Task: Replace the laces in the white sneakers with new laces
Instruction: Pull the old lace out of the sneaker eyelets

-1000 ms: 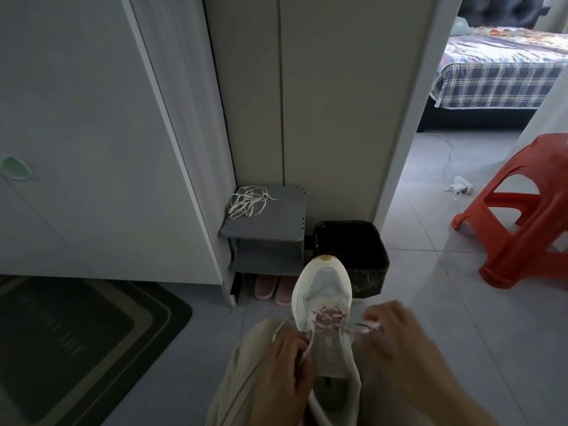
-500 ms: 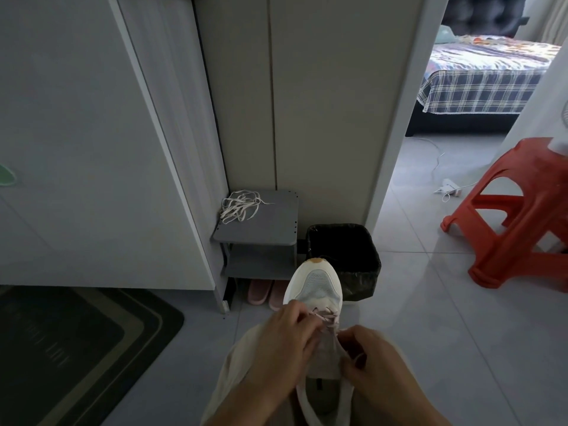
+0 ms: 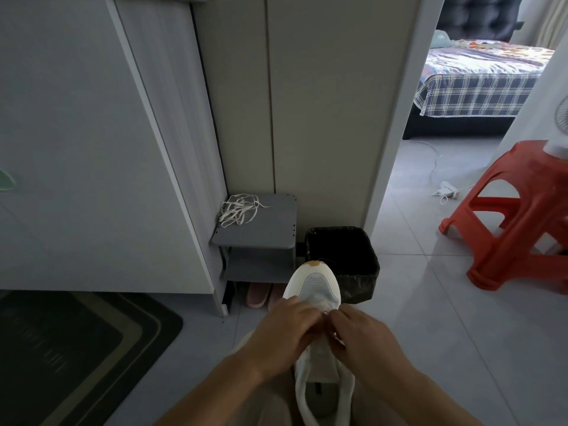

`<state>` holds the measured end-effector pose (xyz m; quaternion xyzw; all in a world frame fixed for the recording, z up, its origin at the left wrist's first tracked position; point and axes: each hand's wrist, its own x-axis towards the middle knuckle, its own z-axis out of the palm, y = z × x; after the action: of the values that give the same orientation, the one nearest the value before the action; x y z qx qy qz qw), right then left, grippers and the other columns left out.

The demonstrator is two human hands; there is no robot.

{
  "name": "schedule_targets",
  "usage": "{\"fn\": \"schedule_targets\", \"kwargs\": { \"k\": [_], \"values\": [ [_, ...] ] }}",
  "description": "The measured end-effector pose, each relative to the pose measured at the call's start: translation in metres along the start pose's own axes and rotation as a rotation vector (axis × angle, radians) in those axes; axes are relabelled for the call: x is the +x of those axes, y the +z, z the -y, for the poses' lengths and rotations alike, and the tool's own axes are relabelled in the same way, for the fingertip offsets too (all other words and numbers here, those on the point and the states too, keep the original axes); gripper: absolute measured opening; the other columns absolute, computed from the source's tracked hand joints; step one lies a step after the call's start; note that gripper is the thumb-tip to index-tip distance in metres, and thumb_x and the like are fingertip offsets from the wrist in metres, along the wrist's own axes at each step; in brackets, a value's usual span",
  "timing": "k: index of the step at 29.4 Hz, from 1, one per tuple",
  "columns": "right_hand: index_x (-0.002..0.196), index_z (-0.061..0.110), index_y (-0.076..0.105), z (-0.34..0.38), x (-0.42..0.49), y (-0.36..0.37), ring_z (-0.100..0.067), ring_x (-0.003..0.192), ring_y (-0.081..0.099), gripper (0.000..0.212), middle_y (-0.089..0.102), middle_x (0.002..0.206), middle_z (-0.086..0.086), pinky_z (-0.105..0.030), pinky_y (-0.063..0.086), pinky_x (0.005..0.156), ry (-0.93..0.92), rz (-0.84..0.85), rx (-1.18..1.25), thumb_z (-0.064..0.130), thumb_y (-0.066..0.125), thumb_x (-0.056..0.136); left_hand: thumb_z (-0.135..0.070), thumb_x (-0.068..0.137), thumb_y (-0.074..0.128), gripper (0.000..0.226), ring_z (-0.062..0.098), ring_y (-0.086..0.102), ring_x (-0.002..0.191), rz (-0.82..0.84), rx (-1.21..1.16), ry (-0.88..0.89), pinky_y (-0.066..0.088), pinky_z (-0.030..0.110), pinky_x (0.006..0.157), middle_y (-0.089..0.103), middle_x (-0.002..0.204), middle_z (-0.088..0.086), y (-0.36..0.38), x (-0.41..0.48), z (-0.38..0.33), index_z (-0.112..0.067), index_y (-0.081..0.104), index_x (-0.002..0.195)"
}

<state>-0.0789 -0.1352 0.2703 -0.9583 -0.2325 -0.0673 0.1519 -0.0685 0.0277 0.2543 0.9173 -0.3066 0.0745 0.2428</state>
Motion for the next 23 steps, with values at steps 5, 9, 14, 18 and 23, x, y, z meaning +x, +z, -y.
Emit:
{"fn": "schedule_targets", "kwargs": {
  "k": [5,9,14,18,23],
  "values": [
    [0.071,0.035,0.054,-0.031,-0.005,-0.014,0.005,0.073,0.054,0.023,0.057,0.074,0.016,-0.009,0.042,0.066,0.141,0.138,0.480,0.020,0.063,0.086,-0.029,0.083,0.042,0.020,0.002,0.040,0.081,-0.074,0.321,0.149,0.036,0.017,0.076,0.060,0.077,-0.015,-0.013,-0.013,0.019,-0.026,0.061,0.079],
    [0.077,0.024,0.060,-0.037,-0.025,0.000,0.001,0.074,0.057,0.018,0.065,0.077,0.006,-0.016,0.048,0.068,0.341,0.083,0.674,0.009,0.061,0.085,-0.030,0.084,0.045,0.015,-0.001,0.038,0.078,-0.186,0.121,-0.032,0.034,0.015,0.073,0.052,0.076,-0.015,-0.004,-0.036,0.025,-0.024,0.054,0.074],
    [0.095,0.033,0.050,-0.017,-0.018,0.002,-0.001,0.072,0.052,0.014,0.049,0.091,0.020,-0.008,0.044,0.068,0.207,0.045,0.518,0.028,0.060,0.087,-0.036,0.083,0.044,0.013,-0.003,0.040,0.091,-0.083,0.119,-0.051,0.033,0.005,0.076,0.048,0.095,-0.018,0.007,-0.031,0.013,-0.032,0.050,0.093],
    [0.083,0.034,0.067,-0.009,0.002,-0.005,-0.006,0.061,0.056,0.032,0.056,0.080,0.015,-0.011,0.045,0.052,-0.007,-0.001,0.048,0.039,0.085,0.057,-0.046,0.074,0.046,0.025,-0.001,0.049,0.084,-0.032,0.235,0.071,0.040,0.011,0.074,0.058,0.087,-0.020,0.006,-0.010,-0.003,-0.036,0.061,0.091],
    [0.104,0.016,0.063,-0.015,0.008,-0.011,-0.009,0.086,0.055,0.020,0.055,0.101,0.003,-0.014,0.040,0.072,-0.070,0.086,0.002,0.029,0.056,0.091,-0.034,0.077,0.037,0.028,-0.003,0.052,0.065,0.003,0.290,0.088,0.038,0.011,0.066,0.057,0.065,-0.019,0.002,0.003,-0.001,-0.034,0.064,0.068]
  ]
}}
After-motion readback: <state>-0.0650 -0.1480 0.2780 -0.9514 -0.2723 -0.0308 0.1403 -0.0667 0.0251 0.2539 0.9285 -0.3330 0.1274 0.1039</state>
